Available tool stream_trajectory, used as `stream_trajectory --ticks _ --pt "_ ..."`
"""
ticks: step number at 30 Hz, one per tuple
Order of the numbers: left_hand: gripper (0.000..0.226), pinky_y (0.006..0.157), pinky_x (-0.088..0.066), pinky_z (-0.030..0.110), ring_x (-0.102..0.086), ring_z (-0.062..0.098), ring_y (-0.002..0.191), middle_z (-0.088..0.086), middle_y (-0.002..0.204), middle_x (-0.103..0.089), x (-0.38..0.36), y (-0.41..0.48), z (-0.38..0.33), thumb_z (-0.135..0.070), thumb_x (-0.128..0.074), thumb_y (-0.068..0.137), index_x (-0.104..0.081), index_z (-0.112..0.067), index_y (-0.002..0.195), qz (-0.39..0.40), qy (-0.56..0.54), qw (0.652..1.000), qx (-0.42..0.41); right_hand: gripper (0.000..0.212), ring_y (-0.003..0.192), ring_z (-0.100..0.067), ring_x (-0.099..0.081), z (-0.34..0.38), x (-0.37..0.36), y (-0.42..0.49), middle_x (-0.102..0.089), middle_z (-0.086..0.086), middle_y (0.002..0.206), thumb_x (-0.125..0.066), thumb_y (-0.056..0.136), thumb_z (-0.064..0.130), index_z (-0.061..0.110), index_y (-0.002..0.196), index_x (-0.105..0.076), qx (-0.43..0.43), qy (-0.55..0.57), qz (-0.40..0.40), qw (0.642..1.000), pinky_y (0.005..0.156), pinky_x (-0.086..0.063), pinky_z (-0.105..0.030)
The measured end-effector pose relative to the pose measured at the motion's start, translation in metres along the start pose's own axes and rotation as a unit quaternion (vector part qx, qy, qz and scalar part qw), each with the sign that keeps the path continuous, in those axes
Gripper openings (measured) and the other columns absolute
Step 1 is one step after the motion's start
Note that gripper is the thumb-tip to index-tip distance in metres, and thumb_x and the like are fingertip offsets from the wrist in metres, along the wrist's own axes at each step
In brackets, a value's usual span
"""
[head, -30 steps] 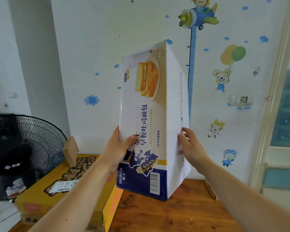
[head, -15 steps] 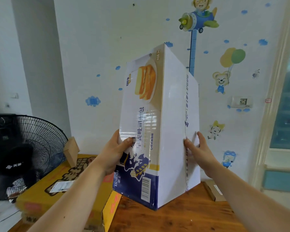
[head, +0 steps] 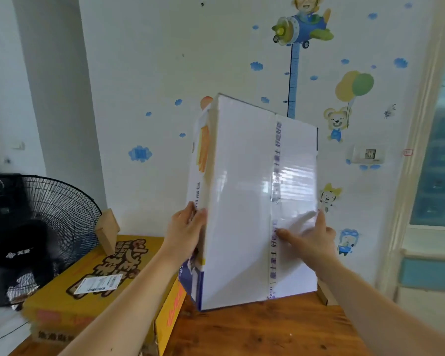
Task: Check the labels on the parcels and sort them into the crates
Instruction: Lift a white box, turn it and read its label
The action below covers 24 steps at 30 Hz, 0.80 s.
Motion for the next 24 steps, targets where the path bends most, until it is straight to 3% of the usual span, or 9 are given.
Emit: stream_trajectory --ticks 5,7,9,12,14,18,24 --pt "0.088 0.099 -0.051 0.043 -0.064 0.015 0.113 -0.004 0.130 -0.062 0.005 0.003 0.007 -0.062 -0.080 0.063 -0.049 -0.029 0.138 0.032 -0.075 0.996 0.038 0.117 0.128 -0.034 -0.039 0.000 0.001 -0.004 -0.030 -0.009 0.139 -0.087 0.066 0.045 0.017 0.153 -0.014 0.020 0.000 -0.015 1.000 0.107 -0.041 -0.054" --pt "0.046 0.097 -0.050 0.036 -0.064 0.011 0.111 -0.008 0.125 -0.064 0.009 0.004 0.005 -0.038 -0.070 0.088 -0.054 -0.034 0.130 0.037 -0.094 0.994 0.043 0.104 0.120 -0.028 -0.042 0.001 0.003 -0.006 -0.033 -0.009 0.136 -0.085 0.071 0.043 0.012 0.150 -0.024 0.031 0.007 -0.014 0.999 0.105 -0.042 -0.047" --pt "0.032 0.093 -0.051 0.032 -0.064 0.011 0.108 -0.011 0.115 -0.068 0.009 0.005 0.006 -0.018 -0.059 0.097 -0.054 -0.038 0.121 0.031 -0.104 0.993 0.039 0.096 0.114 -0.026 -0.045 0.002 0.003 -0.010 -0.037 -0.008 0.137 -0.082 0.075 0.041 0.014 0.148 -0.026 0.032 0.032 -0.006 0.999 0.097 -0.044 -0.043" --pt "0.035 0.078 -0.052 0.024 -0.066 0.012 0.100 -0.007 0.109 -0.068 0.008 0.000 0.006 -0.016 -0.066 0.092 -0.052 -0.032 0.119 -0.003 -0.101 0.994 0.032 0.089 0.104 -0.023 -0.049 0.009 0.004 -0.015 -0.048 -0.006 0.130 -0.079 0.079 0.039 0.017 0.144 -0.022 0.039 0.063 0.012 0.997 0.084 -0.044 -0.038" --pt "0.048 0.076 -0.055 0.026 -0.067 0.016 0.100 -0.001 0.110 -0.068 0.007 -0.001 0.012 -0.014 -0.075 0.084 -0.051 -0.023 0.125 -0.014 -0.097 0.994 0.042 0.091 0.102 -0.023 -0.049 0.014 0.006 -0.017 -0.048 -0.002 0.124 -0.078 0.081 0.039 0.018 0.147 -0.019 0.048 0.052 0.015 0.997 0.083 -0.043 -0.036" --pt "0.051 0.090 -0.055 0.041 -0.068 0.019 0.102 0.000 0.111 -0.069 0.007 -0.003 0.018 -0.016 -0.077 0.082 -0.052 -0.021 0.126 -0.031 -0.081 0.995 0.039 0.083 0.099 -0.023 -0.048 0.018 0.005 -0.022 -0.046 0.002 0.114 -0.077 0.083 0.037 0.019 0.144 -0.024 0.059 0.036 0.002 0.998 0.083 -0.044 -0.038" --pt "0.066 0.094 -0.053 0.039 -0.065 0.014 0.105 -0.004 0.118 -0.066 0.010 -0.003 0.023 -0.021 -0.077 0.082 -0.043 -0.023 0.139 -0.032 -0.061 0.997 0.017 0.078 0.096 -0.023 -0.049 0.017 0.004 -0.027 -0.047 0.003 0.110 -0.079 0.080 0.038 0.018 0.137 -0.028 0.057 0.033 -0.003 0.998 0.081 -0.047 -0.040"
Point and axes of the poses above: each hand's wrist, its own y-axis towards the middle knuckle, its own x-axis out of the back of the hand, z = x × y, the point moved 1 cm from there along y, towards the middle knuckle
